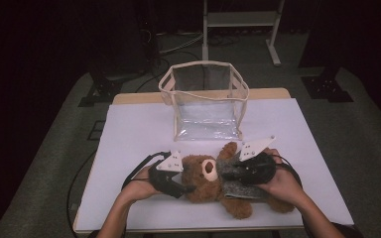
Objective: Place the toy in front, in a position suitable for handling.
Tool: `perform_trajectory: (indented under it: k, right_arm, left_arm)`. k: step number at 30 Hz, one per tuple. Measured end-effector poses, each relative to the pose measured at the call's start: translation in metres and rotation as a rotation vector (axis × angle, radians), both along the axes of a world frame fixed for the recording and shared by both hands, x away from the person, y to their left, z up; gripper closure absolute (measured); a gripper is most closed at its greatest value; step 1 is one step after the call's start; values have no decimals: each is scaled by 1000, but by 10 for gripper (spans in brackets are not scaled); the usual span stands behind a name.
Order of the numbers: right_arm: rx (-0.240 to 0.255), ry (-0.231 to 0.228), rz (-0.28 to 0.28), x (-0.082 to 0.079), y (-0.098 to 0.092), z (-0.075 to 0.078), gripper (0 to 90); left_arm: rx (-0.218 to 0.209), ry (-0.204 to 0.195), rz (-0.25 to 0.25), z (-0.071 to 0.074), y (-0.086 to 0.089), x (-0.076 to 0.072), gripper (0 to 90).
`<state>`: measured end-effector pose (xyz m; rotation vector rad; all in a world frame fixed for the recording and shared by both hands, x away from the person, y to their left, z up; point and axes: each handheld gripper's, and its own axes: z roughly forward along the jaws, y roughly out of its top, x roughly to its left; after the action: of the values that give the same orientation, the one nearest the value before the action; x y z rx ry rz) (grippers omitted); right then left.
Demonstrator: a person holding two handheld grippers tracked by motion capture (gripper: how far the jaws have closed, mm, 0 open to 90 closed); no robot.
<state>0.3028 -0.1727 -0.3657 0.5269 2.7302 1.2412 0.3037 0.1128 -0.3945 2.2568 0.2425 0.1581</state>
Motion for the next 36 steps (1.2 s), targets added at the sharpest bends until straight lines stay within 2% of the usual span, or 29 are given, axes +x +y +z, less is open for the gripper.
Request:
perform_trajectory:
  k: [3, 5, 8, 11, 15, 18, 20, 23, 26, 29, 32, 36]
  right_arm:
    - [17, 5, -6, 0, -4, 6, 720]
    - [46, 2, 1, 0, -3, 13, 720]
    - [72, -7, 21, 1, 5, 22, 719]
    - [89, -20, 55, 1, 20, 27, 716]
    - [53, -31, 70, 4, 29, 21, 717]
    - [68, -29, 66, 3, 22, 17, 718]
    - [71, -30, 60, 1, 17, 16, 718]
    - [75, -31, 51, -2, 10, 15, 718]
    - [29, -52, 26, -5, 6, 14, 717]
    - [50, -20, 20, -4, 0, 11, 717]
    - [54, -14, 14, -4, -3, 12, 717]
    - [35, -33, 16, -6, -2, 16, 714]
  left_arm:
    - [0, -7, -12, -1, -8, 0, 353]
    - [-2, -14, -18, -1, -14, -1, 353]
    - [-7, -20, -16, -2, -21, -1, 352]
    - [-45, -14, 3, -6, -26, -1, 349]
    - [-52, -9, 4, -8, -27, 0, 343]
    - [-50, -8, -3, -7, -23, 0, 313]
    - [-33, -18, -8, -5, -20, 1, 308]
    - [-16, -11, 0, -6, -14, 1, 306]
    - [-22, -1, 9, -7, -11, 2, 329]
    - [-23, -6, -3, -9, -16, 2, 363]
    - [-15, -19, -12, -10, -22, 1, 366]
    - [-23, -21, -13, -12, -27, 0, 371]
